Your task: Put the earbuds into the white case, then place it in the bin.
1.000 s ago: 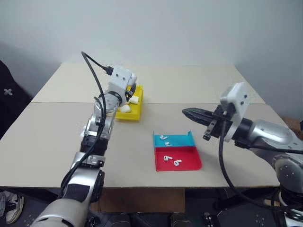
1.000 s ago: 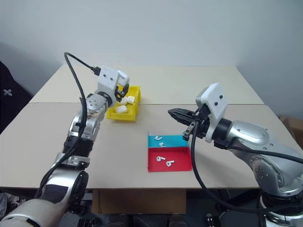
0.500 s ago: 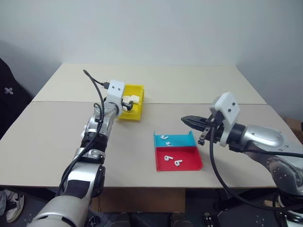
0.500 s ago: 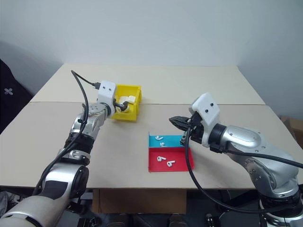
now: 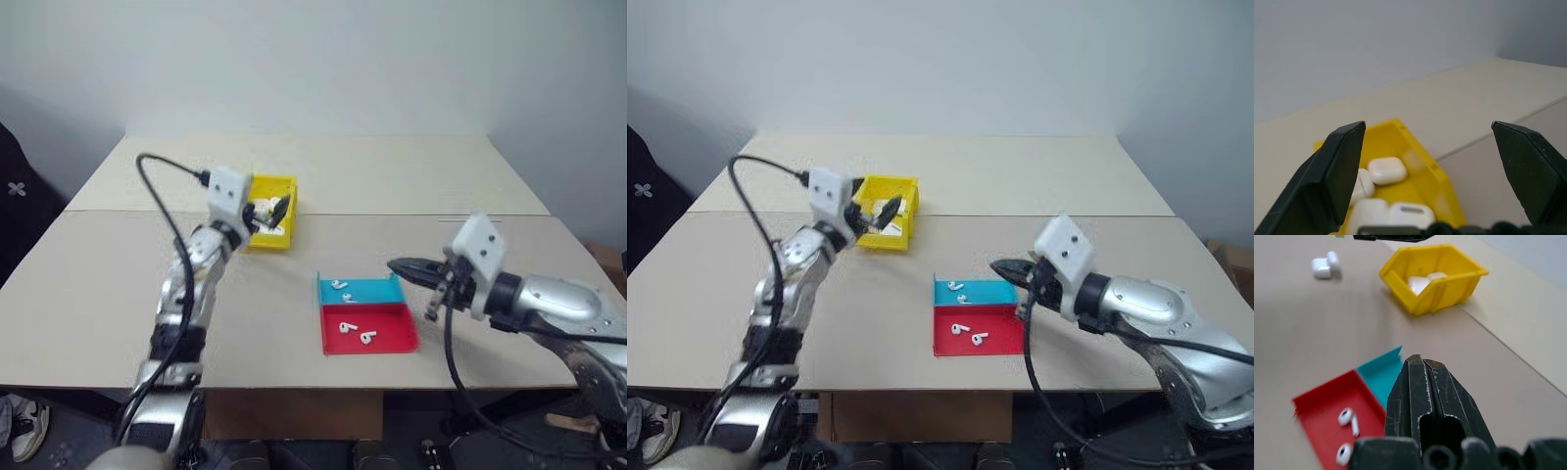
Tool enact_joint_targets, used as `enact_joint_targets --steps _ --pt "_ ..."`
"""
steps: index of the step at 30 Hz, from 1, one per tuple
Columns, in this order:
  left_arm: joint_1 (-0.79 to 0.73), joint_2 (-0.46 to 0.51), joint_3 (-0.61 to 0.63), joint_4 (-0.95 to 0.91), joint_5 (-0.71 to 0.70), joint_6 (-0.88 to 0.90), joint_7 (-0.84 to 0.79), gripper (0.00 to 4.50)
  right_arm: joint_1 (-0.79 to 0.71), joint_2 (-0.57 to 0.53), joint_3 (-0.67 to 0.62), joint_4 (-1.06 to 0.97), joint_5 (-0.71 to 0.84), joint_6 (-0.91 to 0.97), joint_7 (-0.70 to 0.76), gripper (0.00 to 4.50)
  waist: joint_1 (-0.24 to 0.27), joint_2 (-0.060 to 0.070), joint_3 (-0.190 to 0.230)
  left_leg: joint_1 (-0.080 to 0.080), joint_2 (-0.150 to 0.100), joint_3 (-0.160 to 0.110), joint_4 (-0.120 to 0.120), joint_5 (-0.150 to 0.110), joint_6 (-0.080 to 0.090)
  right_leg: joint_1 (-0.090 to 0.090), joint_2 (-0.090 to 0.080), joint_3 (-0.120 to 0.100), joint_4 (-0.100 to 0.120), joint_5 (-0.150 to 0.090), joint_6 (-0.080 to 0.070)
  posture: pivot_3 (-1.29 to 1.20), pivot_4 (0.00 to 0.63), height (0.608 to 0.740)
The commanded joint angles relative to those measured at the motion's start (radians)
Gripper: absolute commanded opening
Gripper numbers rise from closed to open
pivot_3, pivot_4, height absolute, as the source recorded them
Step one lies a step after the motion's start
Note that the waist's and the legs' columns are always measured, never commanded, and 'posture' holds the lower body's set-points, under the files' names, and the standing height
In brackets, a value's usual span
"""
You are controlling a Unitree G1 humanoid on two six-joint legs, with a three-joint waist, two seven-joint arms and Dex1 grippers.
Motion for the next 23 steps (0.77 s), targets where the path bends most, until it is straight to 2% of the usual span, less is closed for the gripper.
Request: enact_joint_targets --steps 1,6,10,16,23 --pt "0.116 0.115 0.036 -0.208 -0.140 0.014 -0.212 4.49 0.102 -0.068 -0.143 -0.007 -0.038 -0.148 0.173 0.00 0.001 0.000 0.000 0.001 0.000 0.000 0.000 0.000 0.000 0.001 0.000 0.000 0.000 0.000 0.000 0.00 0.150 0.740" --pt "0.302 0.316 0.123 -0.308 -0.258 0.041 -0.408 4.49 0.243 -0.097 -0.313 0.080 -0.073 -0.328 0.367 0.00 0.002 0.000 0.000 0.003 0.001 0.001 0.001 0.000 -0.001 0.002 0.000 0.000 0.000 -0.004 0.005 0.00 0.150 0.740" --pt "0.430 0.438 0.230 -0.349 -0.323 0.049 -0.517 4.49 0.292 -0.121 -0.387 0.173 -0.120 -0.389 0.433 0.00 0.000 0.000 0.000 0.005 0.001 0.001 0.001 0.001 -0.002 0.003 0.000 0.000 0.000 -0.007 -0.002 0.00 0.150 0.740" --pt "0.583 0.521 0.367 -0.455 -0.425 0.129 -0.558 4.49 0.296 -0.149 -0.449 0.240 -0.117 -0.414 0.502 0.00 0.001 0.000 0.000 0.006 0.001 0.001 0.001 0.001 -0.002 0.003 0.000 0.001 0.000 -0.007 -0.003 0.00 0.150 0.740" --pt "0.646 0.568 0.446 -0.524 -0.535 0.225 -0.572 4.49 0.261 -0.170 -0.435 0.225 -0.085 -0.369 0.505 0.00 0.002 0.000 0.000 0.006 0.001 0.002 0.000 0.001 -0.002 0.002 0.000 0.001 0.000 -0.007 -0.003 0.00 0.150 0.740"
